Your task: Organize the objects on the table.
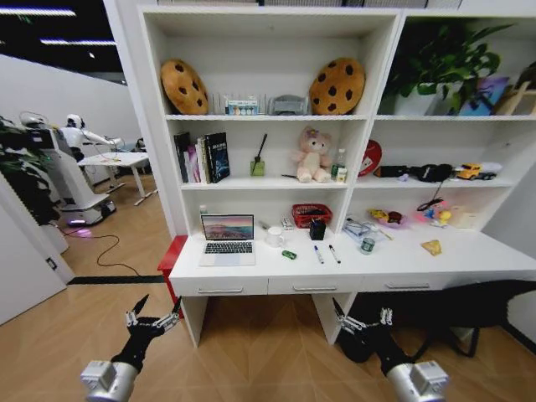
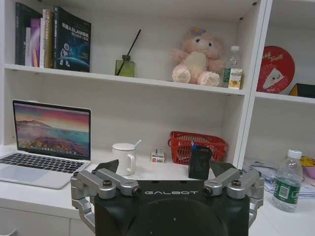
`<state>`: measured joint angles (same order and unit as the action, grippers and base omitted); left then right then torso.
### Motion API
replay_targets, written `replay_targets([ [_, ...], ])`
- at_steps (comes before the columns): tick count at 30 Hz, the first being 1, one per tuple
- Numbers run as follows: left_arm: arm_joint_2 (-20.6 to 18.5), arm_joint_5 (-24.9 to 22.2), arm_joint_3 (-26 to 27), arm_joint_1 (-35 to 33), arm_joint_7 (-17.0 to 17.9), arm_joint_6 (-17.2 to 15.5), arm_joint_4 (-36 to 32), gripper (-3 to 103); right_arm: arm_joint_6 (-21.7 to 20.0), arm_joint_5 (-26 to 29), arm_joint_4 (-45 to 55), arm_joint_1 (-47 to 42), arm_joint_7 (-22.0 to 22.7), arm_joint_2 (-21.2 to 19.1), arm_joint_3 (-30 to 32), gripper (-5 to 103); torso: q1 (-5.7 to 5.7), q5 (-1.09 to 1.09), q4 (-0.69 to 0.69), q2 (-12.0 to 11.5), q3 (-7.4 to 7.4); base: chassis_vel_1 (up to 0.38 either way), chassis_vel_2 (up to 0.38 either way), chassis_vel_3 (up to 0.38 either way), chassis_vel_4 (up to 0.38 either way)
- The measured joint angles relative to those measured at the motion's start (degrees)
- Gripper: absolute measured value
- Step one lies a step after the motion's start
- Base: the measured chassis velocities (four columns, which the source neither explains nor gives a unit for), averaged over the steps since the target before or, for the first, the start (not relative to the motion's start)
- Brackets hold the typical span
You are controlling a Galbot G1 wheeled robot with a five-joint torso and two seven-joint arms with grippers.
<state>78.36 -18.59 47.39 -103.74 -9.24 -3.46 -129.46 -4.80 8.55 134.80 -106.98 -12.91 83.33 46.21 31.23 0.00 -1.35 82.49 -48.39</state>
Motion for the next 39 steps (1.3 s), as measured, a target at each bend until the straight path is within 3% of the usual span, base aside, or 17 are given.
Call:
replay_targets([
  [2, 0.0, 0.0, 0.0, 0.0, 0.0, 0.0, 0.0, 100, 0.0, -0.2, 0.0, 0.0, 0.0, 0.1, 0.0, 100, 0.00, 0.05, 0.03, 0.0, 0.00, -0.375, 0.371, 0.373, -0.366],
  [5, 0.1, 0.1, -0.2, 0.2, 0.0, 0.0, 0.1, 100, 0.0, -0.6, 0.0, -0.2, 0.0, 0.1, 0.0, 100, 0.00, -0.06, 0.01, 0.0, 0.01, -0.355, 0.371, 0.376, -0.348],
  [7, 0.3, 0.3, -0.5, 0.2, 0.1, 0.0, 0.1, 100, 0.0, -0.8, -0.1, -0.3, 0.0, 0.1, 0.0, 100, 0.01, 0.04, 0.03, 0.0, 0.00, -0.345, 0.367, 0.336, -0.347],
  [10, 0.5, 0.6, -0.8, 0.3, 0.2, 0.0, 0.1, 100, -0.1, -1.0, -0.3, -0.3, 0.0, 0.0, 0.1, 100, 0.03, -0.05, 0.01, 0.0, 0.00, -0.328, 0.323, 0.314, -0.300],
  [12, 0.5, 0.7, -1.1, 0.2, 0.4, 0.0, -0.3, 100, -0.3, -1.1, -0.4, -0.2, 0.0, 0.0, 0.2, 100, 0.07, 0.03, 0.04, 0.0, -0.02, -0.198, 0.255, 0.148, -0.133],
  [14, 0.5, 0.7, -1.5, 0.2, 1.3, -0.2, -1.1, 100, -0.6, -1.2, -0.5, 0.0, 0.0, 0.1, 0.4, 100, 0.08, -0.03, -0.02, 0.0, -0.01, -0.183, 0.133, 0.075, -0.087],
  [20, 0.4, 0.7, -2.2, 2.1, 4.4, -2.3, -1.8, 100, -0.7, -1.9, -0.6, 0.0, 0.0, 0.3, 0.2, 100, -0.04, 0.00, 0.02, 0.0, 0.02, -0.024, 0.005, -0.011, -0.020],
  [25, -2.1, -1.0, -3.5, 5.0, 7.8, -7.0, -2.5, 102, -0.9, -2.0, -0.6, 0.2, 0.6, -0.5, 0.4, 100, -0.09, 0.00, 0.02, 0.0, 0.03, 0.074, -0.076, -0.063, 0.069],
  [29, -5.5, -3.6, -4.6, 8.8, 9.9, -10.8, -3.4, 88, -1.8, -1.6, -1.4, 1.2, 1.9, -1.6, 0.5, 100, -0.04, 0.00, 0.00, 0.0, 0.01, 0.000, 0.000, 0.000, 0.000],
  [32, -9.1, -6.7, -7.4, 13.6, 14.9, -16.2, -3.7, 77, -3.1, -1.3, -2.7, 2.4, 2.5, -3.3, 0.4, 100, 0.01, -0.01, 0.01, 0.0, 0.00, 0.000, 0.000, 0.000, 0.000],
  [33, -9.1, -6.7, -7.4, 13.6, 14.9, -16.2, -3.7, 77, -3.1, -1.3, -2.7, 2.4, 2.5, -3.3, 0.4, 100, 0.01, -0.01, 0.01, 0.0, 0.00, 0.000, 0.000, 0.000, 0.000],
  [35, -12.4, -11.2, -11.6, 18.4, 20.1, -21.1, -2.9, 66, -4.6, -1.2, -4.0, 4.1, 2.9, -4.7, 0.2, 100, 0.01, 0.01, 0.01, 0.0, -0.01, 0.000, 0.000, 0.000, 0.000],
  [36, -12.4, -11.2, -11.6, 18.4, 20.1, -21.1, -2.9, 66, -4.6, -1.2, -4.0, 4.1, 2.9, -4.7, 0.2, 100, 0.01, 0.01, 0.01, 0.0, -0.01, 0.000, 0.000, 0.000, 0.000],
  [39, -15.8, -14.5, -17.1, 27.3, 24.3, -26.1, 0.7, 50, -6.6, -1.0, -6.8, 7.4, 4.1, -6.7, -0.3, 100, 0.00, 0.00, 0.02, 0.0, 0.00, 0.000, 0.000, 0.000, 0.000],
])
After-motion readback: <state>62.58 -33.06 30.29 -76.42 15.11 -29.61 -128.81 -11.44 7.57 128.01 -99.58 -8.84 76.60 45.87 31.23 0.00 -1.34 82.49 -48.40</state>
